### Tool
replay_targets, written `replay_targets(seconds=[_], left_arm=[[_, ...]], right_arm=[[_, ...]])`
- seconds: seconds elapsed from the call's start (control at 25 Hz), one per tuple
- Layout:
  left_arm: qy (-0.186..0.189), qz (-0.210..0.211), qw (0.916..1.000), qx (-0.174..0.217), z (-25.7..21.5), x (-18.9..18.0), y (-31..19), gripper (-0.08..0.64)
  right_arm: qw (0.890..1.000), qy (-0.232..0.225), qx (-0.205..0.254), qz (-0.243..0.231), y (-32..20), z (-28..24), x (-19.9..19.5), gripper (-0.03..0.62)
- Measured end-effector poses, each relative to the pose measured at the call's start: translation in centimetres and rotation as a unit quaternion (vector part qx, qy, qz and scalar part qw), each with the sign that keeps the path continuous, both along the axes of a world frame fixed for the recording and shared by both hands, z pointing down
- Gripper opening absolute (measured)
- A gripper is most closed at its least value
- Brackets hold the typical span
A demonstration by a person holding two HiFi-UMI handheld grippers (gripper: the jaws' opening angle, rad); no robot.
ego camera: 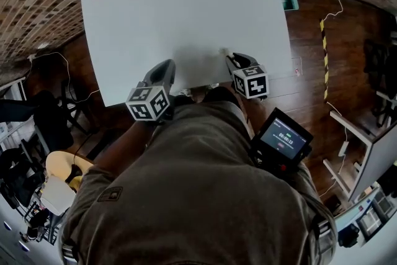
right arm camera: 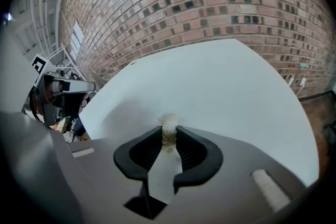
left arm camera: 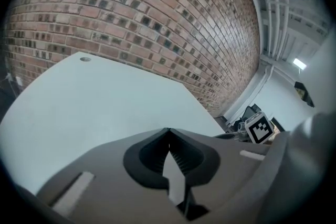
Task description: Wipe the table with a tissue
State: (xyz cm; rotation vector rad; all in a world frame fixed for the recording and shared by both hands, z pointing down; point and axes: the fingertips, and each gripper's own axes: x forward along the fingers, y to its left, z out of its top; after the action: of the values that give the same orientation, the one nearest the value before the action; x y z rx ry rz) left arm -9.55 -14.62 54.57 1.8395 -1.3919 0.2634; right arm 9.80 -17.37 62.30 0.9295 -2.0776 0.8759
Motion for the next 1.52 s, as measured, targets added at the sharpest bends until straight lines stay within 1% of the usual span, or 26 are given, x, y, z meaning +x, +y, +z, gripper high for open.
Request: replay_targets(seconds=[0.16,0.32,0.4,0.52,0.76,0.84,0.96,1.04,1.16,1.28,1.4,1.52], left_arm=[[-0.002,-0.022,0.9998,-0.002,-0.5,-1.0,1.2,0.003],[-0.002,-0.041,0.9991,-0.002,-1.2,-2.2,1.9,0.002],[-0.003,-0.046,0.9989,-0.002,-1.3,-2.5,2.2,0.002],[-0.003,-0.044,0.999,-0.004,-1.0,-2.4,2.4,0.003],[0.001,-0.012,0.9999,-0.003,-0.1,-0.9,1.6,0.002],[0.002,0.001,1.0,-0.002,0.1,-0.6,1.1,0.002],[0.004,0.019,0.9998,-0.002,0.8,0.6,-0.2,0.002],[0.004,0.029,0.9996,0.002,0.7,0.7,0.2,0.002],[0.006,0.042,0.9989,0.019,-0.6,0.4,1.3,0.002],[0.007,0.046,0.9984,0.031,-1.4,0.4,1.2,0.002],[0.007,0.043,0.9982,0.041,-2.0,0.1,1.2,0.002],[0.003,0.034,0.998,0.054,-2.7,-1.0,1.9,0.002]], right_arm=[[0.999,-0.012,-0.01,-0.05,1.4,-0.4,-3.2,0.097],[0.995,-0.022,-0.025,-0.097,2.8,-1.0,-6.0,0.097],[0.993,-0.024,-0.032,-0.11,3.3,-0.9,-6.6,0.097],[0.993,-0.025,-0.036,-0.11,3.6,-0.5,-6.6,0.097],[0.997,-0.026,-0.039,-0.068,3.1,0.2,-4.8,0.097],[0.998,-0.022,-0.038,-0.047,2.8,0.6,-3.8,0.097],[0.999,-0.013,-0.039,-0.013,1.8,1.5,-1.2,0.097],[0.999,-0.018,-0.034,0.011,2.2,1.2,-0.5,0.097],[0.997,-0.056,0.001,0.045,3.2,-1.3,-1.1,0.097],[0.993,-0.094,0.038,0.068,2.9,-3.8,-1.9,0.097],[0.987,-0.123,0.07,0.078,2.7,-6.1,-2.9,0.097],[0.981,-0.144,0.105,0.075,2.9,-8.7,-4.2,0.097]])
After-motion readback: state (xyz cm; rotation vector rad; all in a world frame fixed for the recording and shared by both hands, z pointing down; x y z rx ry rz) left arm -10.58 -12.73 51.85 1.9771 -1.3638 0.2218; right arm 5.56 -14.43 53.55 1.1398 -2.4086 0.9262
